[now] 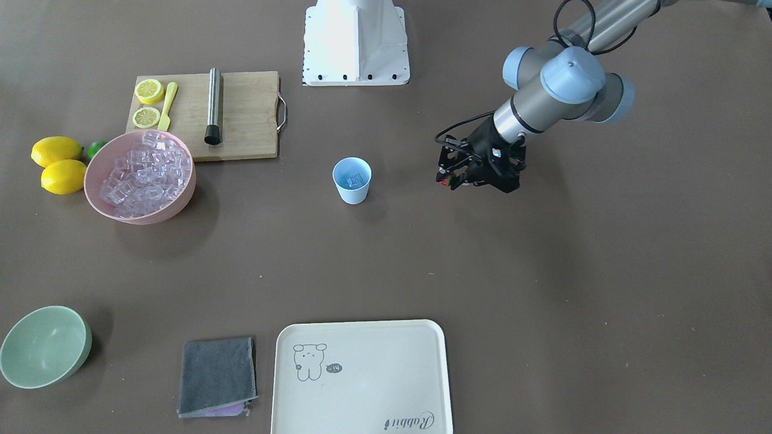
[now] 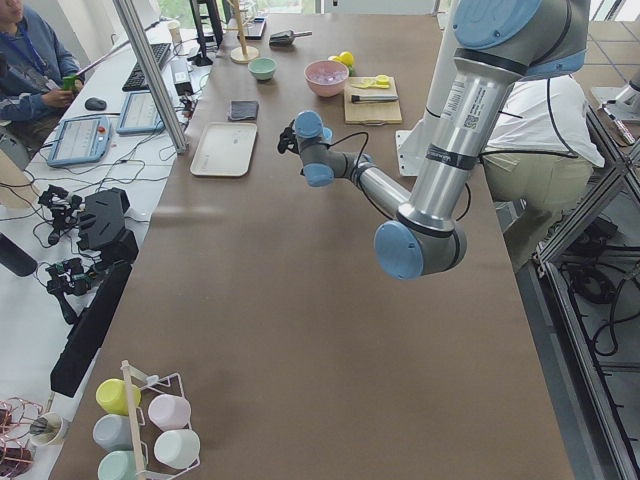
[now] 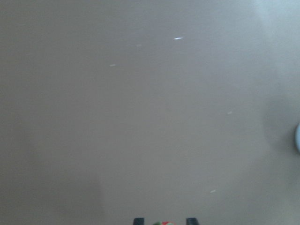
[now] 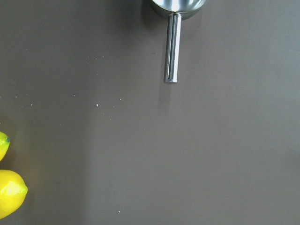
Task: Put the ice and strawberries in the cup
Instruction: 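Carry the strawberry with the left gripper over the light-blue cup, then open the left gripper to drop the strawberry into the cup and withdraw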
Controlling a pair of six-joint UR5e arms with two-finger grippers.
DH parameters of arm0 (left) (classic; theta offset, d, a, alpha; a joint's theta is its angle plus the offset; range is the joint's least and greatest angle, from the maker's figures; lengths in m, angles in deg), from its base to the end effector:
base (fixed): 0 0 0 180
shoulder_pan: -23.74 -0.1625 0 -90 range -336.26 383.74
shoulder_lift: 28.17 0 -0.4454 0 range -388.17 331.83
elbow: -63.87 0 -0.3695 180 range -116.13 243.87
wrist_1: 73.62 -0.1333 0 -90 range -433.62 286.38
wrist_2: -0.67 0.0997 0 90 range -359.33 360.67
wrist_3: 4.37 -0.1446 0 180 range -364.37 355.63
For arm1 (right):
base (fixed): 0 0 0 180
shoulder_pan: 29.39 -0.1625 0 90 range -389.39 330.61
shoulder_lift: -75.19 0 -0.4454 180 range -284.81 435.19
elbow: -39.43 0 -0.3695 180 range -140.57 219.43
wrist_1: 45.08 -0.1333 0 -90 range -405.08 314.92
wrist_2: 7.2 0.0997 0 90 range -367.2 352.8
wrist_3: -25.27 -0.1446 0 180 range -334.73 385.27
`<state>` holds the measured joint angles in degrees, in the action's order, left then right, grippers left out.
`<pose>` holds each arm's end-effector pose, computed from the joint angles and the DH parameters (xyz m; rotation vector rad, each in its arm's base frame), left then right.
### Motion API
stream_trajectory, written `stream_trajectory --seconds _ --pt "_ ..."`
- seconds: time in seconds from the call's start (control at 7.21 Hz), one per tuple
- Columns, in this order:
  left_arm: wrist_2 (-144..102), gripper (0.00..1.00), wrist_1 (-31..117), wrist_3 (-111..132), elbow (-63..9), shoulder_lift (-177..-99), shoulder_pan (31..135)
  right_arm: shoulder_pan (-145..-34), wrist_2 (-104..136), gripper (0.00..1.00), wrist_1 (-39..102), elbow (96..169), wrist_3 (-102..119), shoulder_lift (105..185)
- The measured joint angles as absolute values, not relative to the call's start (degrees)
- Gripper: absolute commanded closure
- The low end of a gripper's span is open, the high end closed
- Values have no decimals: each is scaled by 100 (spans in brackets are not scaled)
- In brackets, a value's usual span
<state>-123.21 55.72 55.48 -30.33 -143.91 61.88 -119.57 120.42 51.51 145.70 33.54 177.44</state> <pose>0.4875 -0.4498 0.3285 0.2294 1.2555 0.2371 0.0462 -0.3684 0.6907 0.0053 -0.6583 -0.1213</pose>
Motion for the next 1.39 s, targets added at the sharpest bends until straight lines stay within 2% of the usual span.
stream_trajectory --seconds 0.42,0.83,0.97,1.11,1.39 --pt "-11718 100 5609 6406 -3021 -15053 5638 -11955 12044 0 5151 14569 3353 17741" --pt "-11241 100 5609 6686 -2996 -15349 5374 -11955 12057 0 5145 14568 3353 17741" --pt "-11127 12 5610 6691 -2965 -15368 5354 -11956 12078 0 5143 14569 3354 17741" --pt "-11051 3 5615 6677 -2898 -15371 5348 -11956 12103 0 5143 14569 3354 17741" --pt "-11010 2 5615 6646 -2819 -15377 5333 -11955 12121 0 5142 14569 3354 17739"
